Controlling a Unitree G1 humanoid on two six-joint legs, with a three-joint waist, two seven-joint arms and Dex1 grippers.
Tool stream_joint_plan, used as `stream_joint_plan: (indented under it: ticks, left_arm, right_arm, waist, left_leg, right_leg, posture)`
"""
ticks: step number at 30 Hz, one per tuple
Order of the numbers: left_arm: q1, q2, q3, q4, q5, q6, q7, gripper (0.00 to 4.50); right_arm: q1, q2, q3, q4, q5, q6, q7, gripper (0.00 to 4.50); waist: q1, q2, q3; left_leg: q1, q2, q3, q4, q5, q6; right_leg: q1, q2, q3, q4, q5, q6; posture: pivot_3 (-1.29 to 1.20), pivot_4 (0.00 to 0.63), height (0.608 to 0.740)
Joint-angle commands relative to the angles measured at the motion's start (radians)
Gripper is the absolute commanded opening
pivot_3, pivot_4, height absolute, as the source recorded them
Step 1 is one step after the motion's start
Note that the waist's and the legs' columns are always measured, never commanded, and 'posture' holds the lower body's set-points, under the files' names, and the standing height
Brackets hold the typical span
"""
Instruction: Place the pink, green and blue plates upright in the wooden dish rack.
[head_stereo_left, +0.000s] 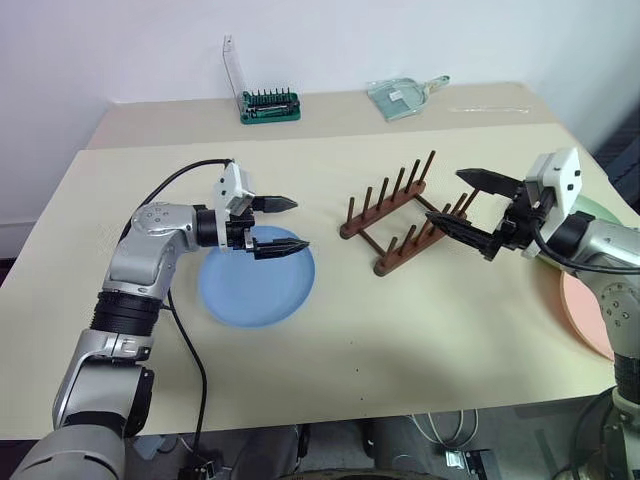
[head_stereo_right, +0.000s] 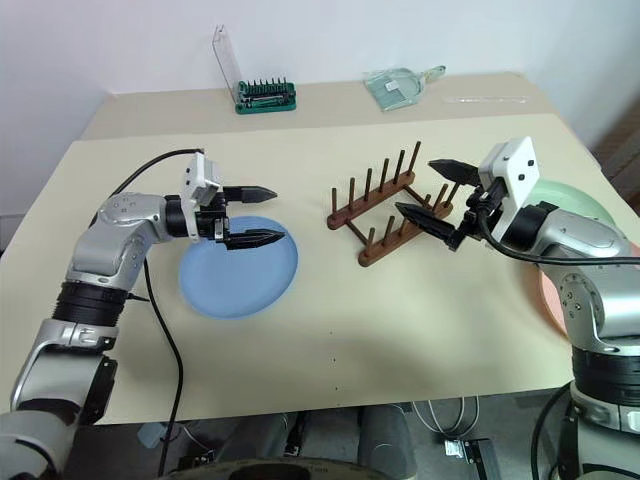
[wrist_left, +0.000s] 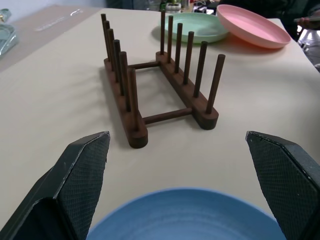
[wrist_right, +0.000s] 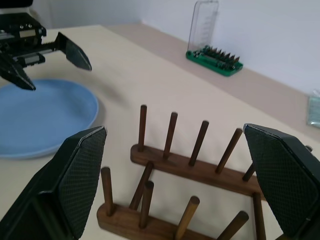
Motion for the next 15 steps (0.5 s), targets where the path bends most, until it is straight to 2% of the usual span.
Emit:
stream_joint_plan:
  ticks: [1, 5, 10, 13, 15]
  left_arm:
    - [-0.019, 0.019, -0.01, -0.088, -0.032, 0.08, -0.019, 4.5]
    - [0.007, -0.008, -0.085, -0.18, -0.003, 0.174, 0.029, 4.5]
    - [0.003, -0.035, -0.164, -0.249, 0.073, 0.239, 0.142, 4.5]
    - [-0.022, -0.095, -0.174, -0.27, 0.065, 0.35, 0.234, 4.5]
    - [-0.021, -0.112, -0.229, -0.3, 0.1, 0.342, 0.249, 4.5]
  right_arm:
    - [-0.024, 0.015, -0.025, -0.05, 0.016, -0.024, -0.023, 4.48]
    - [0.0, 0.027, -0.04, -0.063, 0.022, -0.029, -0.029, 4.48]
    - [0.11, 0.018, -0.093, -0.118, 0.046, -0.03, -0.007, 4.48]
    - [0.277, -0.044, -0.21, -0.166, 0.093, 0.008, 0.082, 4.48]
    - [0.414, -0.087, -0.335, -0.175, 0.105, 0.033, 0.151, 4.48]
  waist:
    - [0.0, 0.0, 0.0]
    - [0.0, 0.0, 0.0]
    - [0.003, -0.001, 0.0]
    - [0.012, -0.001, 0.001]
    - [0.024, -0.001, 0.001]
  left_leg:
    - [0.0, 0.0, 0.0, 0.0, 0.0, 0.0]
    - [0.001, 0.001, 0.001, 0.0, 0.0, 0.0]
    - [0.001, 0.001, 0.002, 0.0, -0.001, 0.001]
    - [0.002, 0.001, 0.002, -0.001, -0.002, 0.003]
    - [0.002, 0.001, 0.004, 0.0, -0.002, 0.004]
  right_leg:
    - [0.0, 0.0, 0.0, 0.0, 0.0, 0.0]
    - [0.0, 0.001, 0.001, 0.0, 0.0, 0.0]
    - [0.001, 0.001, 0.002, 0.0, 0.0, 0.0]
    - [0.001, 0.001, 0.002, 0.0, 0.0, 0.0]
    - [0.001, 0.002, 0.004, 0.0, 0.0, 0.001]
  posture:
    - [0.0, 0.15, 0.74]
    - [0.0, 0.15, 0.74]
    - [0.0, 0.15, 0.74]
    - [0.0, 0.15, 0.74]
    - [0.0, 0.15, 0.74]
